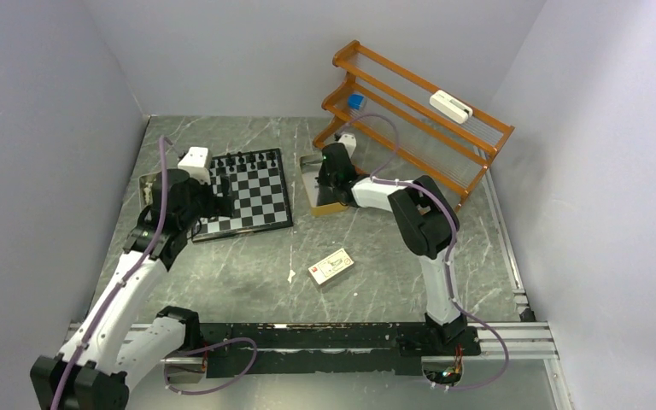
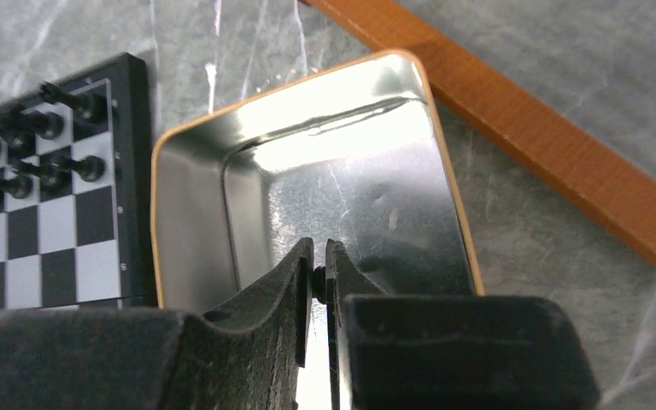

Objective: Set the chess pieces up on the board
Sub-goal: Pick up the chess piece from the storage box, then place the chess piece on the chessboard.

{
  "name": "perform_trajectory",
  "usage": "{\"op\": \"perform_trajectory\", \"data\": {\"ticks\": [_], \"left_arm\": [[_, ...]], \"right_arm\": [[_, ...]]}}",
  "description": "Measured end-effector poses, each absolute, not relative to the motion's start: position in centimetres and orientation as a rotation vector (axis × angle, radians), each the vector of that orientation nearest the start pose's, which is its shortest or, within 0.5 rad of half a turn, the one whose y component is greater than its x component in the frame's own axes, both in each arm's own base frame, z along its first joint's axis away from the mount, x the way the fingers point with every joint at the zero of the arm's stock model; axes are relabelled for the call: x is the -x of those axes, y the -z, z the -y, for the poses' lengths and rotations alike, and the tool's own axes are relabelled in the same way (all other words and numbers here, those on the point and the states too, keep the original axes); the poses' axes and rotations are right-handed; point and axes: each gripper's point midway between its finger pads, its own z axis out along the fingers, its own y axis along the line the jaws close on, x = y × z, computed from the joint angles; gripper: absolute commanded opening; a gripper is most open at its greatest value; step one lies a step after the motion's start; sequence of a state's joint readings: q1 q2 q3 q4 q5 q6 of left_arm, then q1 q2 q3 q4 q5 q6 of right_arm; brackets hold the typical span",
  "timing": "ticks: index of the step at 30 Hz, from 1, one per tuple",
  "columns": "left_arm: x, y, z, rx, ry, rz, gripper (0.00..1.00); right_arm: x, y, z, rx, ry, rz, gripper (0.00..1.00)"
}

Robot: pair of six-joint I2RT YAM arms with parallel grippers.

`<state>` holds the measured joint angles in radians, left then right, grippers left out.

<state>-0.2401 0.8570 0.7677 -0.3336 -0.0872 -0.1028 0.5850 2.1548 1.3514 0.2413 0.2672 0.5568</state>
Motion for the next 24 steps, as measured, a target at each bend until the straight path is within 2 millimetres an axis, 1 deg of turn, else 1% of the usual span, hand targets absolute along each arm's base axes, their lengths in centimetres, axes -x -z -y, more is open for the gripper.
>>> {"op": "perform_trajectory", "data": {"ticks": [1, 3, 5, 8, 10, 13, 16, 20, 24], "left_arm": [[-30.2, -20.7, 6.5, -0.085, 0.148, -2.009, 0.96], [-30.7, -19.8, 7.4, -0.109, 0.186, -2.053, 0.88], [-31.3, -19.4, 8.4, -0.132, 0.233, -2.086, 0.86], [-32.5, -19.6, 9.8, -0.136, 0.306, -2.105, 0.83], [-33.3, -20.2, 10.9, -0.134, 0.364, -2.103, 0.81], [-35.1, -21.2, 12.6, -0.125, 0.458, -2.095, 0.76], [-36.7, -21.3, 14.3, -0.129, 0.547, -2.103, 0.65], [-38.4, -20.2, 16.3, -0.137, 0.639, -2.117, 0.55], [-39.2, -18.7, 18.1, -0.149, 0.692, -2.130, 0.49]], "right_arm": [[-49.1, -4.1, -29.3, -0.130, -0.406, -2.127, 0.13], [-49.2, -5.1, -29.1, -0.137, -0.427, -2.115, 0.12], [-49.2, -6.4, -28.8, -0.142, -0.452, -2.099, 0.12], [-49.2, -8.5, -28.6, -0.150, -0.504, -2.071, 0.12], [-48.9, -9.6, -28.7, -0.156, -0.549, -2.057, 0.12], [-48.1, -11.1, -29.1, -0.162, -0.631, -2.046, 0.12], [-47.3, -12.2, -29.7, -0.167, -0.713, -2.039, 0.12], [-46.0, -13.9, -30.8, -0.178, -0.846, -2.026, 0.12], [-45.0, -15.4, -32.0, -0.196, -0.977, -2.008, 0.12]]}}
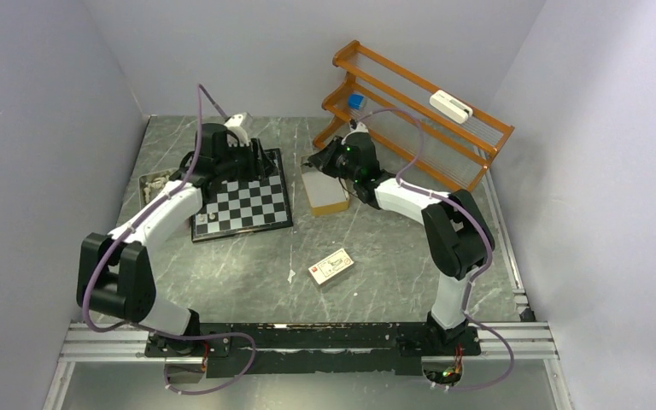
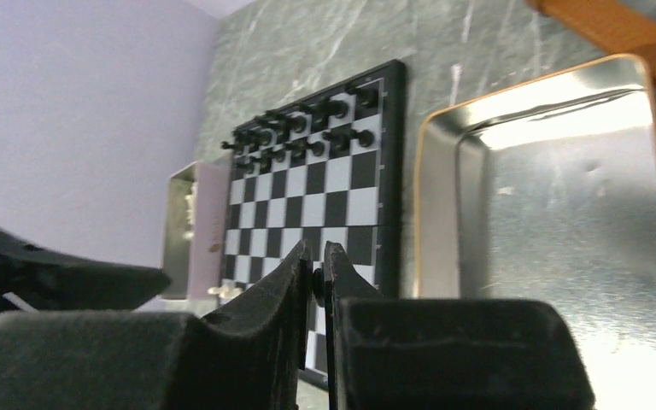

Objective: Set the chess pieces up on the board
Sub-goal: Place the chess piece on the chessboard.

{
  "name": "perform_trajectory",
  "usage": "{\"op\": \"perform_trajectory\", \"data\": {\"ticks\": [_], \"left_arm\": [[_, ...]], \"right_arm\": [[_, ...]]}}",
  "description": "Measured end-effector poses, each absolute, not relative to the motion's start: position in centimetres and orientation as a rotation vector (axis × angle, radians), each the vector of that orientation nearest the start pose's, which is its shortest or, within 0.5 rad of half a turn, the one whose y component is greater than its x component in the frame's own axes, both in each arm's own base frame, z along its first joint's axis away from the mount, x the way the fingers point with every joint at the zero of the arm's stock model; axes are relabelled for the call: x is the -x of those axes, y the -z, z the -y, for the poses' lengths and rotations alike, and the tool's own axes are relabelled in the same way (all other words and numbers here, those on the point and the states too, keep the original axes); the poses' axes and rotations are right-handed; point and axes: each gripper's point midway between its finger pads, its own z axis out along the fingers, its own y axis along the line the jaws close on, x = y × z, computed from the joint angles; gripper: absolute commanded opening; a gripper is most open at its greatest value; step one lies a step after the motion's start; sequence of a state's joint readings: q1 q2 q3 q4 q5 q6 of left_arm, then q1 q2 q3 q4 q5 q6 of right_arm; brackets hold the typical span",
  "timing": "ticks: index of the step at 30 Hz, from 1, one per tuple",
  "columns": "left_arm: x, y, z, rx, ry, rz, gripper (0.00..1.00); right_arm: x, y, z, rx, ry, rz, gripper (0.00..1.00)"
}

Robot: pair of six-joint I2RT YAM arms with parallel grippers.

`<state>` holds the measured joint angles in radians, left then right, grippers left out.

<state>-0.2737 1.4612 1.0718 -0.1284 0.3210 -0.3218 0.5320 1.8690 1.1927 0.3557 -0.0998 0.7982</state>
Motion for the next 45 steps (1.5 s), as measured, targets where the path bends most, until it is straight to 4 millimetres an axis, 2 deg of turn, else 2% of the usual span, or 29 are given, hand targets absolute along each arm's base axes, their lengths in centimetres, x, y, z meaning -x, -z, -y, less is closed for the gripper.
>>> {"op": "perform_trajectory", "data": {"ticks": [3, 11, 14, 17, 21, 29, 36, 45], "left_arm": [[-39.7, -18.7, 19.8, -0.172, 0.735, -2.100, 0.46], [-40.4, -21.7, 24.5, -0.269, 0.821, -1.959, 0.43], [-41.0, -22.3, 25.6, -0.289, 0.830, -1.936, 0.39], [-41.3, -22.1, 25.8, -0.292, 0.826, -1.937, 0.37], [-41.5, -21.4, 25.8, -0.289, 0.808, -1.951, 0.40], [-41.7, -21.0, 25.7, -0.295, 0.797, -1.958, 0.37], [-41.7, -19.7, 26.0, -0.300, 0.808, -1.986, 0.35], [-41.6, -19.7, 26.3, -0.311, 0.832, -1.986, 0.31]], "right_arm": [[-44.5, -16.4, -32.7, -0.209, -1.063, -1.997, 0.12], [-43.7, -17.4, -33.6, -0.240, -1.180, -1.985, 0.12], [-43.4, -17.9, -33.7, -0.242, -1.205, -1.976, 0.12], [-43.2, -18.3, -33.7, -0.244, -1.221, -1.967, 0.12], [-43.0, -18.7, -33.7, -0.248, -1.231, -1.955, 0.12], [-43.0, -18.6, -33.7, -0.254, -1.238, -1.952, 0.12], [-43.0, -18.7, -33.7, -0.263, -1.249, -1.944, 0.12], [-42.9, -18.6, -33.7, -0.268, -1.254, -1.942, 0.12]]}}
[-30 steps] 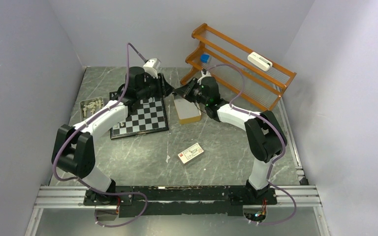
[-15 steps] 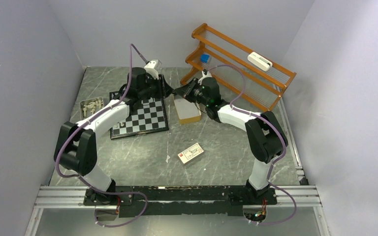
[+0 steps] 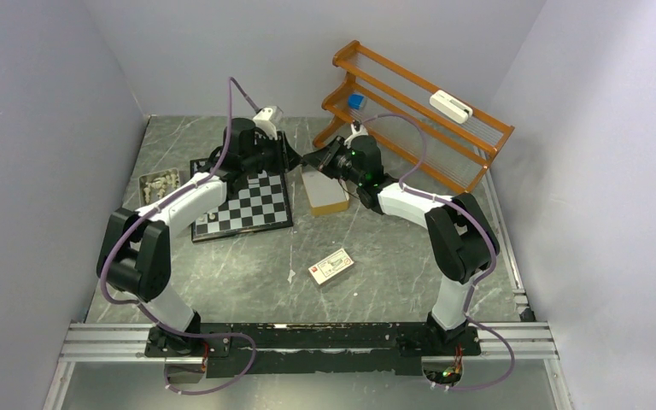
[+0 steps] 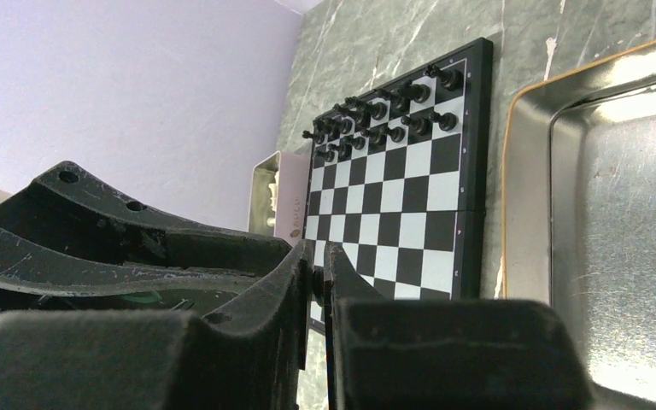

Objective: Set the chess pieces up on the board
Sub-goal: Place the chess piece on the chessboard.

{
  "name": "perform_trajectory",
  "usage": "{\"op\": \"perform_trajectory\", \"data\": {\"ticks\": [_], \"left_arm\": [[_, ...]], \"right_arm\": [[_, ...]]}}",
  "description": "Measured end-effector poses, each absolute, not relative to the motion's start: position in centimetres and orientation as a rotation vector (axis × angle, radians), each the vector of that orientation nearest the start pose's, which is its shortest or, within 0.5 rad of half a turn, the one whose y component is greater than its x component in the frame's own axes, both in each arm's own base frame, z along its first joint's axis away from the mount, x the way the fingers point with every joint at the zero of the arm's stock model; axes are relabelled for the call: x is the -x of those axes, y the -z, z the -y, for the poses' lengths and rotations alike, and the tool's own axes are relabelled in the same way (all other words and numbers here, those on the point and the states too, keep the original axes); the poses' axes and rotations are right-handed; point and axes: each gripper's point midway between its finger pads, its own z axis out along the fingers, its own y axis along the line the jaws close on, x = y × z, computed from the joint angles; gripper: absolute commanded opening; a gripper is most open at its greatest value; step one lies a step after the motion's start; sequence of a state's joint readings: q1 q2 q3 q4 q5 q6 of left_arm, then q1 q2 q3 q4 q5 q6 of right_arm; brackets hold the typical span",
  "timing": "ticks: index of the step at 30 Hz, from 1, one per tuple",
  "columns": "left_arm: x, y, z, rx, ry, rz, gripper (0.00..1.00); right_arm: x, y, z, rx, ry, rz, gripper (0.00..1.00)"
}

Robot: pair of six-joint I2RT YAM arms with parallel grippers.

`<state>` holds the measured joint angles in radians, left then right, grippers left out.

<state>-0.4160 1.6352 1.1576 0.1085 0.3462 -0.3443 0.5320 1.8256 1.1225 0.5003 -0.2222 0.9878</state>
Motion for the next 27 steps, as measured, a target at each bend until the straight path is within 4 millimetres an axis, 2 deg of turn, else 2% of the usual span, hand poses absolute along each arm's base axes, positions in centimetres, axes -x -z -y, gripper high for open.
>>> {"op": "perform_trajectory", "data": {"ticks": [9, 19, 22, 27], "left_arm": [[-41.30, -19.37, 26.66, -0.315, 0.861, -1.997, 0.29], [-41.07, -19.19, 26.93, -0.326, 0.882, -2.003, 0.06], [-41.10, -19.26, 26.94, -0.327, 0.882, -2.002, 0.05], [-41.31, -19.54, 26.97, -0.331, 0.875, -2.008, 0.05]], "right_arm": [[-42.89, -18.67, -33.67, -0.267, -1.257, -1.937, 0.11], [-42.91, -18.68, -33.65, -0.266, -1.256, -1.935, 0.13], [-42.92, -18.69, -33.63, -0.266, -1.256, -1.935, 0.21], [-42.96, -18.52, -33.49, -0.266, -1.250, -1.937, 0.46]]}}
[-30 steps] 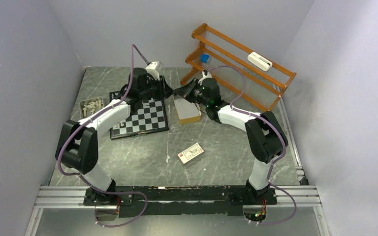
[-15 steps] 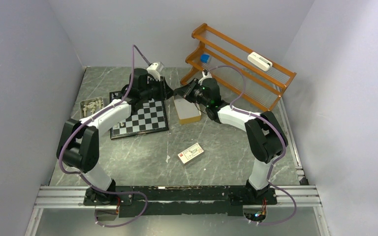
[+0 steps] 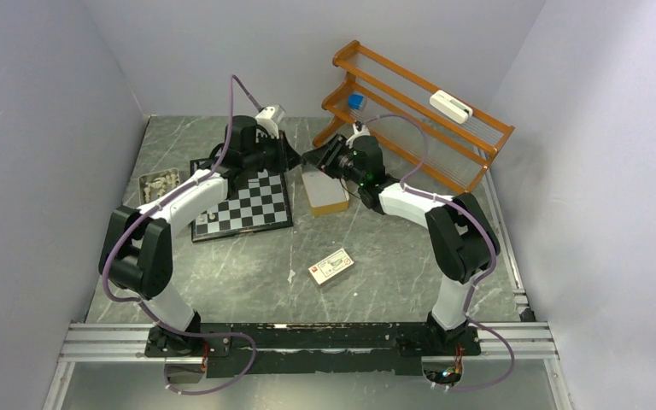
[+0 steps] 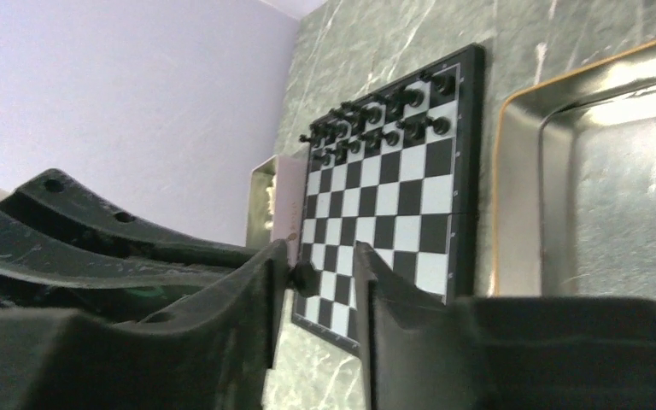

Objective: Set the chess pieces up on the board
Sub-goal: Place the chess piece on the chessboard.

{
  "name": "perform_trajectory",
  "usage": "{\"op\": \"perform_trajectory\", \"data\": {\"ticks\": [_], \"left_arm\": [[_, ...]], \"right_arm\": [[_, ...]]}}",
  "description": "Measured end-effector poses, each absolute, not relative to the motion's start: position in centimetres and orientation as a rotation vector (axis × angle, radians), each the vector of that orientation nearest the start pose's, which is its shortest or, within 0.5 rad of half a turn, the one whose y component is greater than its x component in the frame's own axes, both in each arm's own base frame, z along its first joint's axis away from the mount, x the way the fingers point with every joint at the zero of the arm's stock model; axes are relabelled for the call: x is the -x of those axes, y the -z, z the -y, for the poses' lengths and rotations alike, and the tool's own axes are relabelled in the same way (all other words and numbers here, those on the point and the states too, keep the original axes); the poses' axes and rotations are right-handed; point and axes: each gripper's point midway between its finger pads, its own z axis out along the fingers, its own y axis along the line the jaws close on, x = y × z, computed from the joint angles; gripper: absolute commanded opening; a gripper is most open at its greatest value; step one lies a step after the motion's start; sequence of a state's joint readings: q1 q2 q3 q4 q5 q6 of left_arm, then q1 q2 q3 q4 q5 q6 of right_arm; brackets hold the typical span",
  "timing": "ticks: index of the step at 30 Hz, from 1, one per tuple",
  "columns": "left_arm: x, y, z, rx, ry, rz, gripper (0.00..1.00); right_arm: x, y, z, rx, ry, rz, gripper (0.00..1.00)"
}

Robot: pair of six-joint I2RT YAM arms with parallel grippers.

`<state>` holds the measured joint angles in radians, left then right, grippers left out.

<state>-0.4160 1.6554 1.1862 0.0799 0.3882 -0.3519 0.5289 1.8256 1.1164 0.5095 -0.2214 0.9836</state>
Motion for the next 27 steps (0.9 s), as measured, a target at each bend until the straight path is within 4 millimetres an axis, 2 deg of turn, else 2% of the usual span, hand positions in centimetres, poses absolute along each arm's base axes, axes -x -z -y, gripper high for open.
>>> {"op": "perform_trajectory", "data": {"ticks": [6, 7, 8, 14, 18, 20, 23, 27], "left_arm": [[-41.4, -19.5, 26.6, -0.336, 0.838, -2.030, 0.05], [-41.4, -19.4, 26.4, -0.336, 0.829, -2.042, 0.05], [-41.3, -19.2, 26.3, -0.336, 0.820, -2.053, 0.05], [-41.5, -17.7, 23.8, -0.302, 0.707, -2.148, 0.05], [-42.4, -16.7, 19.5, -0.232, 0.592, -2.227, 0.05], [-43.0, -16.7, 16.5, -0.181, 0.515, -2.260, 0.05], [-44.2, -16.9, 11.8, -0.099, 0.394, -2.283, 0.05], [-44.6, -16.5, 6.1, 0.007, 0.255, -2.319, 0.05]], "right_arm": [[-42.6, -18.0, -32.4, -0.269, -1.222, -1.951, 0.70], [-42.4, -18.0, -32.1, -0.266, -1.215, -1.951, 0.86], [-42.2, -18.1, -31.9, -0.262, -1.210, -1.952, 0.98], [-40.8, -20.4, -29.6, -0.202, -1.146, -1.907, 1.00], [-39.7, -22.2, -28.4, -0.146, -1.108, -1.865, 1.00], [-39.0, -22.5, -27.9, -0.117, -1.091, -1.850, 1.00], [-38.0, -22.3, -27.2, -0.085, -1.064, -1.852, 1.00], [-37.2, -21.2, -26.7, -0.059, -1.033, -1.875, 1.00]]}}
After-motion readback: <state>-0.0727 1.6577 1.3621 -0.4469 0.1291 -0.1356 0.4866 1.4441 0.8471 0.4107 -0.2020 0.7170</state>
